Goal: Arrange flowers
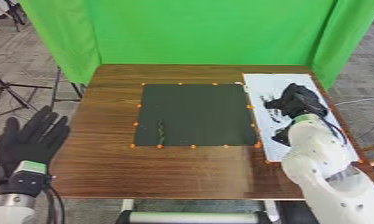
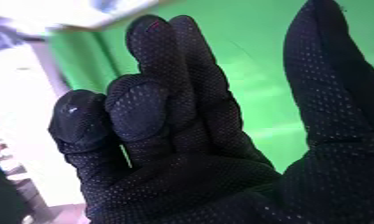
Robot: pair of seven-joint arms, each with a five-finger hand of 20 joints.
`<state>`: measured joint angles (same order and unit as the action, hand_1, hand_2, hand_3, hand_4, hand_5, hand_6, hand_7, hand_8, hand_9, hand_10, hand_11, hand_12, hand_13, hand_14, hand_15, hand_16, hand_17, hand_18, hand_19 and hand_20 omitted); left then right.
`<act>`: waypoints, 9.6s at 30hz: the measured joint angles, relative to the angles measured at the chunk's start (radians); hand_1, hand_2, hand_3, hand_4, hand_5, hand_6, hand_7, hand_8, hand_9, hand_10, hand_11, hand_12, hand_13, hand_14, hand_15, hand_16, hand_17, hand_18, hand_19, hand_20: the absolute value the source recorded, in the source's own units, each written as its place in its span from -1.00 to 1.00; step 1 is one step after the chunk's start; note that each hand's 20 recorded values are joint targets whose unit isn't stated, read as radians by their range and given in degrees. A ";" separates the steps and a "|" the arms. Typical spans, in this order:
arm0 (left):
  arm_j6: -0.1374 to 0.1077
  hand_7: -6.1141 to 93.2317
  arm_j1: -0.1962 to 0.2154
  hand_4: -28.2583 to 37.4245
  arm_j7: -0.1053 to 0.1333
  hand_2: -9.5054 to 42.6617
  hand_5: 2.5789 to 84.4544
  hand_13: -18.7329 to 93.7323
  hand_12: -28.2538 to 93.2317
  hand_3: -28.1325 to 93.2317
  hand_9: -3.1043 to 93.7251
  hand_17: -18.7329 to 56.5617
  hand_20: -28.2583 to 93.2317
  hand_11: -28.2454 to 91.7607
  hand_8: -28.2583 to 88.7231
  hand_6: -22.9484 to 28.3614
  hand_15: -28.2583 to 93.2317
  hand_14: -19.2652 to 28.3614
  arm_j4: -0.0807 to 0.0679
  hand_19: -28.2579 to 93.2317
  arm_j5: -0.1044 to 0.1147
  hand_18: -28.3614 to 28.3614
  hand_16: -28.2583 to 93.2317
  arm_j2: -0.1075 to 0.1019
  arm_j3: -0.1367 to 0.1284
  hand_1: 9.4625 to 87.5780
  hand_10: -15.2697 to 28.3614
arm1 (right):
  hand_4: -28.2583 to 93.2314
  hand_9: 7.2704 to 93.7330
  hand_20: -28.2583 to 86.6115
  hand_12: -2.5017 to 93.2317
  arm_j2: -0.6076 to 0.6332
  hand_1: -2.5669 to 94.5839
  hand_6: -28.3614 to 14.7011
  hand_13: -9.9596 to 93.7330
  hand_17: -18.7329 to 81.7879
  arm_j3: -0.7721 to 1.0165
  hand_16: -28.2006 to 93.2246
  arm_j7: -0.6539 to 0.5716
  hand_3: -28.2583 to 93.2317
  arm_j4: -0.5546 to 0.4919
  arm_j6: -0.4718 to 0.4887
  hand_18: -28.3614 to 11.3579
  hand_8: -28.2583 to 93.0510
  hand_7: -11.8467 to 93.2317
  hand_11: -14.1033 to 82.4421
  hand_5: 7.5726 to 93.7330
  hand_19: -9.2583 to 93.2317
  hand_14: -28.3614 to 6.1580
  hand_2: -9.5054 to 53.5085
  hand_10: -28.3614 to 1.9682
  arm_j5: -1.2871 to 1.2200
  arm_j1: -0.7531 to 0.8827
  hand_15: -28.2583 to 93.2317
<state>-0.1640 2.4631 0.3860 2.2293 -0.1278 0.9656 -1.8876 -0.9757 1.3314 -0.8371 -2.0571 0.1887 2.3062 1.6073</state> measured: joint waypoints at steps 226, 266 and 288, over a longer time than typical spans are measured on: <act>-0.090 -0.50 -0.008 -1.00 0.050 -0.29 -0.13 -0.27 -0.35 0.65 -0.27 -0.55 -0.44 -0.18 -0.68 0.18 0.04 0.39 0.028 -0.09 0.087 0.30 -0.69 -0.019 0.027 -0.50 0.37 | -0.68 0.74 0.43 0.14 0.092 0.05 0.08 0.67 0.38 -0.426 0.19 -0.057 0.76 0.408 -0.093 -0.89 -0.16 0.11 0.07 0.48 1.00 -0.07 -1.00 0.13 0.020 -0.369 0.65; -0.084 -0.49 -0.045 -1.00 0.044 -0.31 -0.13 -0.27 -0.35 0.65 -0.27 -0.55 -0.44 -0.19 -0.69 0.18 0.04 0.40 0.010 -0.08 0.093 0.30 -0.69 -0.033 0.061 -0.49 0.37 | -0.73 0.74 0.44 0.12 -0.216 0.11 0.14 0.67 0.39 -0.360 0.20 -0.096 0.70 0.226 -0.097 -0.87 -0.20 0.06 0.14 0.49 1.00 -0.07 -1.00 0.09 -0.027 -0.157 0.67; -0.092 -0.49 -0.049 -1.00 0.033 -0.41 -0.13 -0.27 -0.35 0.66 -0.30 -0.56 -0.44 -0.17 -0.69 0.18 0.06 0.39 0.013 -0.07 0.098 0.31 -0.69 -0.034 0.061 -0.45 0.36 | -0.89 0.58 0.39 -0.15 -0.236 -0.09 0.04 0.58 0.32 -0.328 0.22 -0.111 0.66 0.192 0.049 -0.89 -0.27 -0.07 0.31 0.36 1.00 -0.14 -1.00 -0.21 -0.030 -0.166 0.67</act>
<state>-0.2563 2.4142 0.4188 2.2418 -0.0297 0.9319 -1.8265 -1.2114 1.0037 -0.9480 -1.8647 0.2376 2.2763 1.4410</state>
